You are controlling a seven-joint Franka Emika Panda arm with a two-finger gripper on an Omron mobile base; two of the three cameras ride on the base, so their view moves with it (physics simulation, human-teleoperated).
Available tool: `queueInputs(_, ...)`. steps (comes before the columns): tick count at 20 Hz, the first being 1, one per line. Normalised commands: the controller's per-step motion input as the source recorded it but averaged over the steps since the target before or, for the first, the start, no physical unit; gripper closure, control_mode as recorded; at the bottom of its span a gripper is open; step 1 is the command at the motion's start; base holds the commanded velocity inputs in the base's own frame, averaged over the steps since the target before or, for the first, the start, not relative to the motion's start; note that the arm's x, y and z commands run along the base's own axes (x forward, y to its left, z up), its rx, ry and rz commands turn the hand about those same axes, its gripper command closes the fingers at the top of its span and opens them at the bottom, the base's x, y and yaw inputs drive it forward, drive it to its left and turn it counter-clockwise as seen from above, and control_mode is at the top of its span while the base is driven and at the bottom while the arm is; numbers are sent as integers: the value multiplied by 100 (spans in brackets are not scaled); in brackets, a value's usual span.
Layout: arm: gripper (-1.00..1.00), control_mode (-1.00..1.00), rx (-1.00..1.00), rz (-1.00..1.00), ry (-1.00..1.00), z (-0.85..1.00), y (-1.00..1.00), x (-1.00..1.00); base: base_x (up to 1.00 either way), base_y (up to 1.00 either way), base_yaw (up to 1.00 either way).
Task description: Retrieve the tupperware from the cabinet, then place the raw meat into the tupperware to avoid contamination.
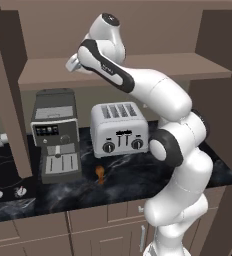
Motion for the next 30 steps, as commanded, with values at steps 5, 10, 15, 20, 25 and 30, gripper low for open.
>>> queueInputs(5,100,-100,0,0,0,0,-5,-25,0,0,0)
queueInputs(10,100,-100,0,0,0,2,-2,-30,0,0,0)
queueInputs(15,100,-100,0,0,0,11,-1,-38,0,0,0)
queueInputs(20,100,-100,0,0,0,16,-2,-42,0,0,0)
queueInputs(25,100,-100,0,0,0,17,-5,-47,0,0,0)
queueInputs(30,100,-100,0,0,0,6,-7,-49,0,0,0)
